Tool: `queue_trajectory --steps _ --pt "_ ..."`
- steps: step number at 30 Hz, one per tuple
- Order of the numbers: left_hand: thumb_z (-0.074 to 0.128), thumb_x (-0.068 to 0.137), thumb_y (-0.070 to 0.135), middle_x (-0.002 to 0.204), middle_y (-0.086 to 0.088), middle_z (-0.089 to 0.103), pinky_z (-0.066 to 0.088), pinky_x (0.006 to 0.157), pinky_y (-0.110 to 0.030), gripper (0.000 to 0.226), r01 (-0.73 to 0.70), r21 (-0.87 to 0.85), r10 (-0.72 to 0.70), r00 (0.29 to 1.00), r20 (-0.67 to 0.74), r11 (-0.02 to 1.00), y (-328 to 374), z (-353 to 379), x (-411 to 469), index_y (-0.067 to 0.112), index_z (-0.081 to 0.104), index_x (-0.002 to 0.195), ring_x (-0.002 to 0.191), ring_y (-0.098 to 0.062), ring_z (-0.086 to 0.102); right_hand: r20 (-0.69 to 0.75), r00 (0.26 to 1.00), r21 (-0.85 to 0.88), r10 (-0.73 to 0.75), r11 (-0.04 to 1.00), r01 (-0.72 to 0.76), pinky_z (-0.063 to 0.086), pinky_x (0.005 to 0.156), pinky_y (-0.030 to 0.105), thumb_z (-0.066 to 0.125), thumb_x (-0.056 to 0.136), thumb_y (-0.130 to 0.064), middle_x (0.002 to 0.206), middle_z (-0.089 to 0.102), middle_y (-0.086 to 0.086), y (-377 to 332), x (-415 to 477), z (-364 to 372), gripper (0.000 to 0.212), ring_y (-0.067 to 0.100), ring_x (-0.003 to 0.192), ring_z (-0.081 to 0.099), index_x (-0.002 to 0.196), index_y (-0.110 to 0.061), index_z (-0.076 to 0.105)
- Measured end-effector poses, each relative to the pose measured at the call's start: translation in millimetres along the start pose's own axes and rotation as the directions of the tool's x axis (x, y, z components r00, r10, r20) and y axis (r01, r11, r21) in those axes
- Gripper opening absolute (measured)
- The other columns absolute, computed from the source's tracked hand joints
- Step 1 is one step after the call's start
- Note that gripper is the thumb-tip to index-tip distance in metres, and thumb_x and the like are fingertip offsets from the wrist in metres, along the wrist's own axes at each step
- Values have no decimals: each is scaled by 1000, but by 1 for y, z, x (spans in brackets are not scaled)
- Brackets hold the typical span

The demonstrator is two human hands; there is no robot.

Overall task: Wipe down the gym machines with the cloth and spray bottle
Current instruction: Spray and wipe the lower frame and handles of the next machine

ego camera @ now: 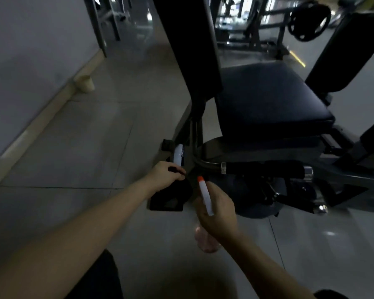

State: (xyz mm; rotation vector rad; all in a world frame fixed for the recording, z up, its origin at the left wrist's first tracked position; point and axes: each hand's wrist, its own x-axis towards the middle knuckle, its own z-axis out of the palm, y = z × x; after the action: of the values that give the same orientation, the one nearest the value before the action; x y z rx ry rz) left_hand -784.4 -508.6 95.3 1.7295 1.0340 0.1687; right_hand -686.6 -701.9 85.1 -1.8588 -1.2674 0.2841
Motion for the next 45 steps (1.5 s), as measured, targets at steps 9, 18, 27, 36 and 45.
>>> queue_trajectory --steps 9,18,27,36,45 --pt "75 86 17 93 -7 78 59 92 -39 10 6 -206 -17 999 -52 979 -5 11 -8 10 82 89 91 -21 75 -100 989 109 -110 987 121 52 66 33 51 95 -35 84 54 -10 15 0 15 10 10 77 58 96 -25 51" --pt "80 84 39 104 -13 74 58 83 -33 40 112 -318 -142 987 -71 942 9 16 -2 7 74 107 94 -27 72 -14 987 -40 -158 987 158 46 65 21 34 100 -57 87 51 -16 62 -42 16 38 3 74 53 107 -26 54" --pt "88 69 51 110 -16 75 61 86 -47 67 286 -558 -251 958 141 779 35 50 -1 12 71 120 99 -36 73 -116 988 -61 -103 993 97 43 61 17 50 93 -39 89 56 -3 93 -60 -14 29 8 73 55 108 -14 56" --pt "83 77 48 106 -14 75 59 54 -35 54 323 -616 -292 944 155 718 58 78 -8 13 70 116 92 -32 73 -363 930 88 64 996 -34 49 58 37 43 96 -57 80 58 -3 107 -76 -53 38 13 69 59 92 -21 56" --pt "81 79 46 84 -4 78 56 69 -29 38 21 -334 -9 999 39 942 67 130 -44 9 78 89 84 -23 75 -478 872 123 103 991 -50 45 57 22 51 99 -39 79 57 -4 110 -87 -82 18 13 68 58 92 -23 55"
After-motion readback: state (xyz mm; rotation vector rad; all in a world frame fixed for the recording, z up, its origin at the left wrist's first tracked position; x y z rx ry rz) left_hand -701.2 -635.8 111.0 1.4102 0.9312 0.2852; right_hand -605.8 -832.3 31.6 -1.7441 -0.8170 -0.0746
